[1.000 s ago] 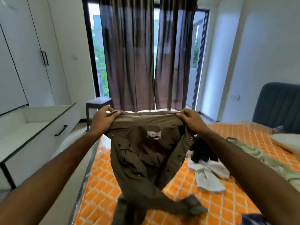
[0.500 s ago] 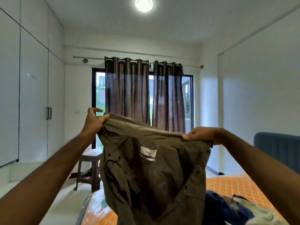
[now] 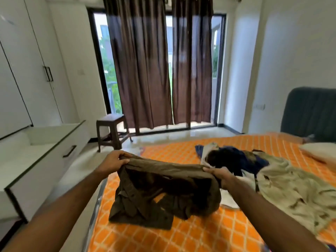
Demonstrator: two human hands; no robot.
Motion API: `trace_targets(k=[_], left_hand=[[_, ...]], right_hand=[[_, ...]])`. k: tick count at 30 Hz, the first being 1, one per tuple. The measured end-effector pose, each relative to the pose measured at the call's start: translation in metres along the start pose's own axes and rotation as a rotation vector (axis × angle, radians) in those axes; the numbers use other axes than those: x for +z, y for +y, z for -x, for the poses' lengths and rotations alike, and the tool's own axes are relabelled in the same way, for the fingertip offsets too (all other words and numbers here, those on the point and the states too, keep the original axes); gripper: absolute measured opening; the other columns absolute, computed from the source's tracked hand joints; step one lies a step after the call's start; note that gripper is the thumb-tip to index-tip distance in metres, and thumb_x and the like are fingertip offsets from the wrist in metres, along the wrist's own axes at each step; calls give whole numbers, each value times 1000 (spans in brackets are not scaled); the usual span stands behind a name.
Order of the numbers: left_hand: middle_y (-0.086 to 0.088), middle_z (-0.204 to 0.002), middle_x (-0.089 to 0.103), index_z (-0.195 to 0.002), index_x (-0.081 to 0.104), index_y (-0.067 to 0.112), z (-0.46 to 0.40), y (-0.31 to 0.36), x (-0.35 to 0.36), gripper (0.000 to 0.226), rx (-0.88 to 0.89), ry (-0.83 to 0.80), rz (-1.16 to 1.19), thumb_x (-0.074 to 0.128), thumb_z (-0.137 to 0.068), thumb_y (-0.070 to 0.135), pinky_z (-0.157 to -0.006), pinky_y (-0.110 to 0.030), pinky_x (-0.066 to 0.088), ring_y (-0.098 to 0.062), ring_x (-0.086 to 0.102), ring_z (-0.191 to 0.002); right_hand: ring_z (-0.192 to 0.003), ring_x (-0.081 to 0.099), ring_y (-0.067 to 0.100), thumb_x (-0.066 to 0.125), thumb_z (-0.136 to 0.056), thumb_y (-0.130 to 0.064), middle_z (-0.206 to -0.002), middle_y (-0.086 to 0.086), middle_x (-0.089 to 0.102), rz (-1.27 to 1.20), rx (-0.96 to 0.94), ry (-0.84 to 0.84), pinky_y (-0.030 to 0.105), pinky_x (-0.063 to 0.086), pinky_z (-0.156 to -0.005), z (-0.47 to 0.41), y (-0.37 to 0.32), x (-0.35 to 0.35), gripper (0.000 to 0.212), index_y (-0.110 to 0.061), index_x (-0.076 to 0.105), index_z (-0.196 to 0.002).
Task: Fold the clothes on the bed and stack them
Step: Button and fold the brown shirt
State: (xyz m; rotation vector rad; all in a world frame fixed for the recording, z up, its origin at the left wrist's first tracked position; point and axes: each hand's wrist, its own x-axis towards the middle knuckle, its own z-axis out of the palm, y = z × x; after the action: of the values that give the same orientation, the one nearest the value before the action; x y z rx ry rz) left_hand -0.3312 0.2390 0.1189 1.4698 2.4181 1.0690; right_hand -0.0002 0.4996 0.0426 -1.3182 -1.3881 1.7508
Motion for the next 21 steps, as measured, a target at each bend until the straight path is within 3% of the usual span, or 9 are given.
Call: trace_targets(k=[2,4,8,11,14,17,21], left_hand=[[-6,-100,75,-100,79,11,9,-24,8,16,-57,28,-96,75,-85,7,-82,-29,48,-21,66,-96],[-9,-101,76,-99,80,10,15,-41,11,15,-86,29,-164,75,-85,9,-87,-35,48,-27,67,-100],[-7,-95,76,-94,80,10,24,-51,19,14,-92,7,-187,80,-82,18,-79,-30,45,-24,67,-93],[-6,-86,73,-85,78,9,26,-52,25,15,-73,69,-185,84,-78,21,-73,-30,41,-23,64,-85],[-11,-87,69,-84,74,6,24,-56,31,16,-59,134,-201,83,-80,19,-74,-33,41,-28,62,-89],[-13,-100,53,-88,70,7,24,-59,35,18,-70,149,-213,81,-82,21,-78,-32,39,-22,49,-92],[-6,-110,46,-84,70,19,24,-66,39,17,-65,168,-290,82,-80,31,-88,-39,49,-22,49,-99]], right_hand=[[-74,74,26,82,-80,-3,-109,21,71,-71,1,-40,38,62,-56,-6,16,-2,56,7,59,-129],[-71,74,25,84,-79,-6,-109,21,69,-46,-31,-51,34,59,-53,-13,21,-7,57,7,58,-128],[-55,58,16,75,-89,-11,-74,10,56,69,-111,-54,22,45,-41,-1,20,-3,21,-4,56,-92],[-58,55,16,78,-88,-23,-69,7,56,126,-169,-11,25,44,-43,-4,27,1,30,-10,53,-79],[-85,68,23,89,-73,-41,-97,6,68,231,-210,55,37,58,-63,-13,42,-2,43,-13,62,-94],[-100,64,26,89,-75,-35,-113,5,61,134,-173,64,46,61,-82,-13,50,-3,54,-23,54,-114],[-98,65,23,77,-87,-9,-113,9,65,94,-77,-128,33,56,-71,-3,58,0,37,-11,63,-121]])
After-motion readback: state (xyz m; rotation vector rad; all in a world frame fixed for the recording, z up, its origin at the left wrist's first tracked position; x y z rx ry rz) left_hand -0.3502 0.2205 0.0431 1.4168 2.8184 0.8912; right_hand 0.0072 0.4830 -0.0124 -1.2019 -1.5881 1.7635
